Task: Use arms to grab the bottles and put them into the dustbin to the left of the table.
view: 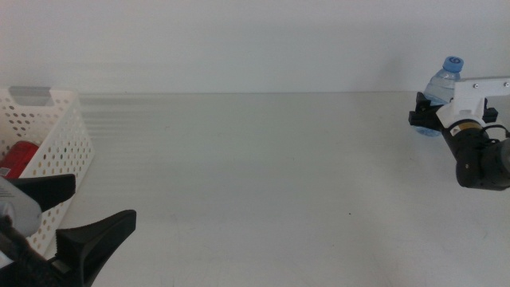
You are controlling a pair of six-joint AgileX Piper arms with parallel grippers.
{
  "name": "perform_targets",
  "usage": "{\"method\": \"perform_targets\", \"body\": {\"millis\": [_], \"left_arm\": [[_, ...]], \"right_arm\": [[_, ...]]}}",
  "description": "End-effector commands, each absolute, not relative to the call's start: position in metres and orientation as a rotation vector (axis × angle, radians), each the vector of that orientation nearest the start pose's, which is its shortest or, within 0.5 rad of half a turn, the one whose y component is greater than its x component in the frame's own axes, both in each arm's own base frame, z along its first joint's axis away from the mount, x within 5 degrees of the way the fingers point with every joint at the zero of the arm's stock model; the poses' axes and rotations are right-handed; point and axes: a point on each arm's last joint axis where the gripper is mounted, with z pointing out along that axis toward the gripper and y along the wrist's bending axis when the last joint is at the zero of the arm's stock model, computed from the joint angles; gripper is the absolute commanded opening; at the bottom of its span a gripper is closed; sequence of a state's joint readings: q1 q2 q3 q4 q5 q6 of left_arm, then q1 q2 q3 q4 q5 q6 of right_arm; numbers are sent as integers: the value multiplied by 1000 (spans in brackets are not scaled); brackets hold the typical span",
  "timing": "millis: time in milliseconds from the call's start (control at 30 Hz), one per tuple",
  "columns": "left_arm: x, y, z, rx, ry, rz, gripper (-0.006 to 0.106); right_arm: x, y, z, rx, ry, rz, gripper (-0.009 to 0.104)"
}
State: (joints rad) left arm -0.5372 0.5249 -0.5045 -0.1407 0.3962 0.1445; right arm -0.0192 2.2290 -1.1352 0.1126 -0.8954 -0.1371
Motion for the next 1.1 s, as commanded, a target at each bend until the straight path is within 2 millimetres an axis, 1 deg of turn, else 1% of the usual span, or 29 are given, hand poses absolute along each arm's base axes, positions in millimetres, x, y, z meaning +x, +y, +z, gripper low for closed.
{"method": "perform_targets", "body": {"millis": [0, 133, 200, 267, 333, 367, 400, 467, 567, 667, 767, 833, 900, 967, 1067], "left_arm": [[93, -62, 323, 513, 1751, -440, 90], [93, -62, 323, 513, 1751, -440, 90], [93, -62, 323, 513, 1751, -440, 90], [93, -62, 323, 513, 1751, -440, 90], [93, -62, 323, 513, 1751, -440, 90], [93, -62, 323, 513, 1751, -440, 90], [93, -62, 323, 513, 1751, -440, 90], [93, -62, 323, 513, 1751, -440, 90], [93, -62, 323, 513, 1751, -440, 90], [93, -62, 323, 513, 1751, -440, 90], [93, -62, 322, 513, 1752, -440, 90], [93, -62, 323, 513, 1751, -440, 90], [93, -62, 323, 513, 1751, -440, 90], [93, -62, 322, 513, 1752, -440, 90], [93, -62, 322, 513, 1752, -440, 90]], "right_arm": [[458, -20, 149, 24, 1520, -157, 70], [471, -20, 143, 24, 1505, -156, 70], [475, -20, 140, 24, 1508, -156, 65], [475, -20, 138, 16, 1528, -153, 51], [476, -18, 138, -5, 1544, -145, 25], [475, -16, 139, -30, 1551, -138, 14], [474, -12, 141, -66, 1561, -128, 0], [469, -6, 149, -119, 1554, -90, 0], [461, 7, 168, -191, 1526, 6, 0], [449, 26, 189, -280, 1490, 134, 0], [439, 51, 215, -372, 1444, 254, 0], [432, 73, 229, -428, 1412, 330, 0], [426, 96, 239, -468, 1381, 389, 0], [420, 124, 245, -501, 1357, 455, 0], [410, 168, 248, -573, 1358, 520, 0]]}}
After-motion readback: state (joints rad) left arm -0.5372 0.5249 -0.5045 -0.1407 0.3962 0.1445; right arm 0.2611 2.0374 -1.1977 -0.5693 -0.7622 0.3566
